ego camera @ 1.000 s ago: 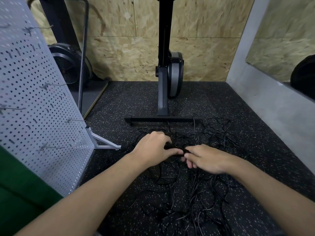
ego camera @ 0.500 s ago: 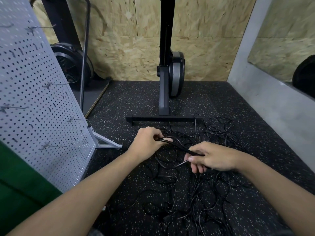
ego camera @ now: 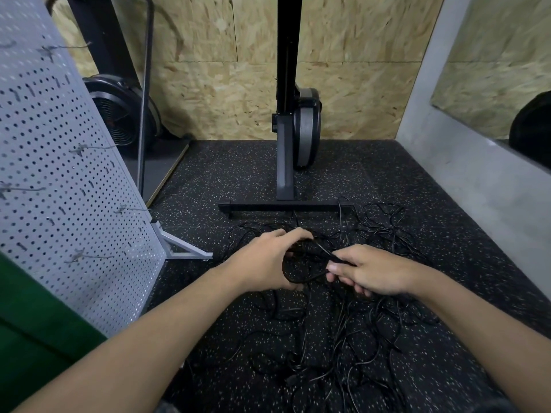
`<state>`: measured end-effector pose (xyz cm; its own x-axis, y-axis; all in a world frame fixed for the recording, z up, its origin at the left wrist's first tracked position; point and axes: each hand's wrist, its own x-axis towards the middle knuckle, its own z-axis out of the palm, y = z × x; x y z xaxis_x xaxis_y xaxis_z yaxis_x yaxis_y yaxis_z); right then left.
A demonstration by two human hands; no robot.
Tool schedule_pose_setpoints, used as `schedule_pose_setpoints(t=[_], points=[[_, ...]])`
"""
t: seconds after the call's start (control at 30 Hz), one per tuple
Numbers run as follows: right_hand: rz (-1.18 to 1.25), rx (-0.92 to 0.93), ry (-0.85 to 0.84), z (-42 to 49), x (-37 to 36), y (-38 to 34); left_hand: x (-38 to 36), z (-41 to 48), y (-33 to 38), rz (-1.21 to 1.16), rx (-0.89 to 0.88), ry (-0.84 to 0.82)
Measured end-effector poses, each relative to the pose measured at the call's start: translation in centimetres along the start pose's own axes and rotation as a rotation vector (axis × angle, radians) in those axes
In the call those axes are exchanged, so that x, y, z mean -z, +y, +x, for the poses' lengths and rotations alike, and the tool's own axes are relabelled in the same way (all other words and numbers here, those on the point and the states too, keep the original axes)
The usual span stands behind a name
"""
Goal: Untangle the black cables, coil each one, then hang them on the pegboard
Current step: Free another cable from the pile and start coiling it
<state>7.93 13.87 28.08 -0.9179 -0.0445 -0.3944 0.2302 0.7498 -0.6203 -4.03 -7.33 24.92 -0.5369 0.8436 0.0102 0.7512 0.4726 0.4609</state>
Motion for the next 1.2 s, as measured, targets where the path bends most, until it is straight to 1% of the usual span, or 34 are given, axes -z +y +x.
schedule_pose_setpoints(t=[0.1,0.2,0.3,0.4,0.5,0.57,0.67,0.73,0.83,0.93,1.13,1.2], points=[[0.007,0.007,-0.029,-0.2,0.1,0.1,-0.1,0.0,0.2,0.008,-0.025,0.099],[0.012,0.039,-0.080,-0.4,0.1,-0.1,0.0,-0.1,1.0,0.101,0.000,0.175],[-0.106,0.093,-0.041,-0.4,0.0,-0.4,0.3,-0.1,1.2,0.127,0.069,0.182],[-0.093,0.103,0.006,-0.1,-0.3,-0.2,0.3,0.1,1.4,0.157,0.109,0.196],[-0.172,0.135,0.070,0.5,-0.8,0.4,0.4,0.4,1.7,0.198,0.132,0.186],[-0.194,0.148,0.081,0.6,-0.7,0.5,0.6,0.3,1.5,0.110,0.125,0.138],[-0.190,0.130,0.060,0.4,-0.3,0.4,1.0,-0.5,0.9,-0.103,0.076,-0.051],[-0.184,0.117,0.036,0.3,-0.3,0.4,1.1,-0.9,0.8,-0.196,0.079,-0.110],[-0.178,0.130,0.018,0.5,-0.6,0.3,1.2,-1.0,0.8,-0.306,0.109,-0.061],[-0.183,0.158,0.055,0.8,-0.8,0.2,1.3,-1.0,1.1,-0.476,0.145,-0.005],[-0.283,0.164,0.117,1.0,-1.6,0.1,1.1,-0.6,1.2,-0.457,0.145,0.099],[-0.322,0.183,0.124,1.0,-1.8,0.1,0.9,-0.6,1.1,-0.492,0.147,0.121]])
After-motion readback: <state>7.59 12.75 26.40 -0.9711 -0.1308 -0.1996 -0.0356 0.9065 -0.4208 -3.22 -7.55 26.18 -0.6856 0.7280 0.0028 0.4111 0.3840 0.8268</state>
